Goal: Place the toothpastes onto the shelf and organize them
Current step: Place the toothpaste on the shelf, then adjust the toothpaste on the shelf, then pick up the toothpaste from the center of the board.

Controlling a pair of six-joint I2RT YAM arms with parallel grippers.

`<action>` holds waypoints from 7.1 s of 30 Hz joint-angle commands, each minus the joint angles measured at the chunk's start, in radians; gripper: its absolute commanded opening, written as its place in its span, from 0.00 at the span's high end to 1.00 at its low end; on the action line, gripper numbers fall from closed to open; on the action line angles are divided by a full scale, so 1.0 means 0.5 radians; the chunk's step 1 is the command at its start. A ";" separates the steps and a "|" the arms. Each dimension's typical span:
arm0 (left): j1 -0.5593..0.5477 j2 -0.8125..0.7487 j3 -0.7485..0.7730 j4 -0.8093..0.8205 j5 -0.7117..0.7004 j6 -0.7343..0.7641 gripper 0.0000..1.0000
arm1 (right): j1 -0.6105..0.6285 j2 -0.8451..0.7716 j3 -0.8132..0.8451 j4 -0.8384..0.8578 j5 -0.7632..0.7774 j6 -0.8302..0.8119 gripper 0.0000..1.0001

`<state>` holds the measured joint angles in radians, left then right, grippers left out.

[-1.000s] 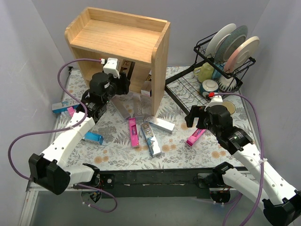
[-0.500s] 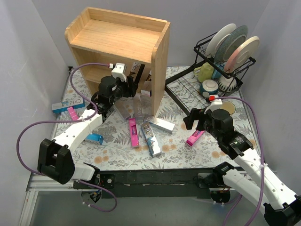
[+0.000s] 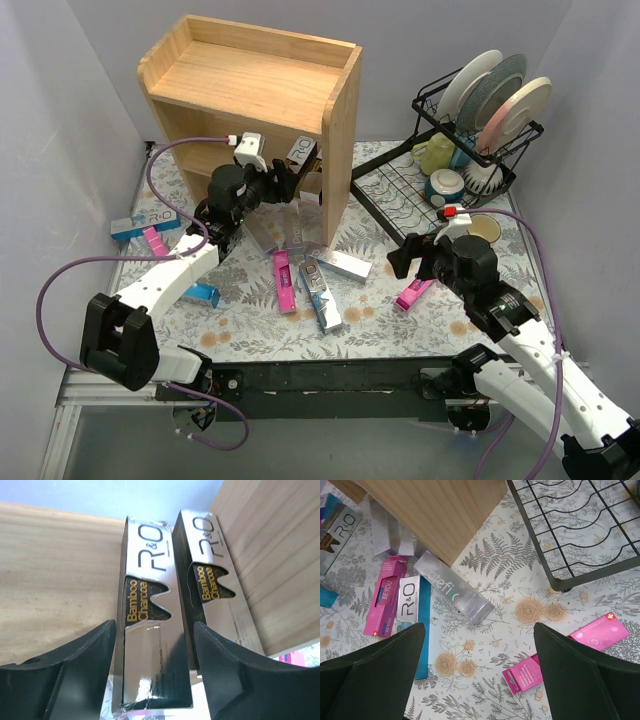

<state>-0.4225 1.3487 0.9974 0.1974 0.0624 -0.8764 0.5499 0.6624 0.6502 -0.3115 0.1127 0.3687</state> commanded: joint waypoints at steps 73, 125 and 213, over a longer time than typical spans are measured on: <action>0.026 0.193 -0.010 0.363 0.118 -0.834 0.54 | -0.011 -0.061 -0.064 0.138 -0.075 0.045 0.03; 0.949 0.103 -0.507 -0.628 -0.917 -0.281 0.02 | -0.008 -0.101 -0.205 0.325 -0.486 -0.495 0.06; 0.544 -1.006 -0.087 -1.692 -0.295 -0.999 0.66 | -0.005 -0.190 -0.159 0.264 -0.388 -0.550 0.09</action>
<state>-0.1497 0.9539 0.8585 -0.6029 -0.2356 -1.4052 0.5499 0.5774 0.5213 -0.1837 -0.0994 0.1135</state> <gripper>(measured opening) 0.381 0.915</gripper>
